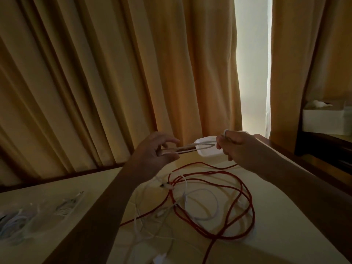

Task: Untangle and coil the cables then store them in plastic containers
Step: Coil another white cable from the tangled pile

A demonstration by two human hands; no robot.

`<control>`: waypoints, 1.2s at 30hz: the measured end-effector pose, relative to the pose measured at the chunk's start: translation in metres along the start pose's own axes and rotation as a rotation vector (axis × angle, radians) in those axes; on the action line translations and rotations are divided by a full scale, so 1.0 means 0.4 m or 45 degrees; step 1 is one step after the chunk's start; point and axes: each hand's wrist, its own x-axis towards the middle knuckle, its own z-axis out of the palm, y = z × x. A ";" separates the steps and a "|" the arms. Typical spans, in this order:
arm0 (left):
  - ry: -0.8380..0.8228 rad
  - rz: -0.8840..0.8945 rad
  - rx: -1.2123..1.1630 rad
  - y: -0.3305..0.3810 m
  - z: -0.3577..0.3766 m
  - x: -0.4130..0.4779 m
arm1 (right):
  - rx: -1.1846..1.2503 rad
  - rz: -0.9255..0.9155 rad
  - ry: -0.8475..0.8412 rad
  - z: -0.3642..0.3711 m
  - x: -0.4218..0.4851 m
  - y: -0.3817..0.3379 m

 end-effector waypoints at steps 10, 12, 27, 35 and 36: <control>0.133 -0.044 -0.200 -0.014 0.102 -0.022 | -0.293 0.052 0.249 0.009 0.015 0.088; 0.290 -0.051 -0.190 -0.009 0.099 -0.027 | -0.299 0.018 0.319 0.007 0.023 0.111; 0.127 -0.155 -0.056 -0.046 0.088 -0.047 | 0.118 0.058 0.263 0.028 0.011 0.159; 0.020 -0.386 -0.654 -0.012 0.168 -0.053 | 0.383 0.186 0.144 0.044 -0.012 0.168; 0.049 -0.437 -0.838 -0.010 0.168 -0.055 | 0.409 0.206 0.148 0.043 -0.013 0.171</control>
